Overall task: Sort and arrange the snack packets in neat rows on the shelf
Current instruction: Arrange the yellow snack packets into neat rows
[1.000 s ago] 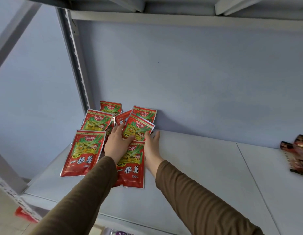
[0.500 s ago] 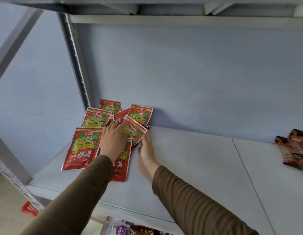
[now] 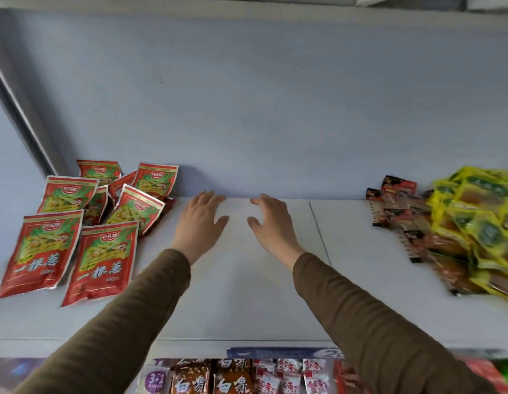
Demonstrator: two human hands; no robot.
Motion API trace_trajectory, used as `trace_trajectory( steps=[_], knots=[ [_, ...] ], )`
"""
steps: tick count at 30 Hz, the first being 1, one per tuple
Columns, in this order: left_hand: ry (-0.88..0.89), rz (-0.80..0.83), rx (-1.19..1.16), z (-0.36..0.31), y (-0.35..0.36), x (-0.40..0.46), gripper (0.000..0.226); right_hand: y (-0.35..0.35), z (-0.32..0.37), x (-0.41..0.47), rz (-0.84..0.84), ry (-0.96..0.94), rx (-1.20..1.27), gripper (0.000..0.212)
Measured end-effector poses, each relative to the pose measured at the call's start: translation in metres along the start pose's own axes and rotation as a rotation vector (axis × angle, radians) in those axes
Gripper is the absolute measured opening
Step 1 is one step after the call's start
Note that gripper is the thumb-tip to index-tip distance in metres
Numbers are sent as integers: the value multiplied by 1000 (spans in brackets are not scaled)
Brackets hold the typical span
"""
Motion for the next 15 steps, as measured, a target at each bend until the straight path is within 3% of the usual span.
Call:
trace_trajectory(
  steps=[5,15],
  knots=[
    [88,68,0,-96,49,-12,55,-72,-63,-42,38,-4,-173,45],
    [164,115,-85,-290,115,-57,53,-201,-176,-117,86,-34,-282,46]
  ],
)
Point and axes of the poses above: each hand's wrist, its own x-axis towards the middle knuckle, its own y-axis out of the palm, z = x × y, the point moved 8 cm from there along x, towards the middle knuckle, and after that the axes turned 12 degrees about -y, right-handed, at the moved point
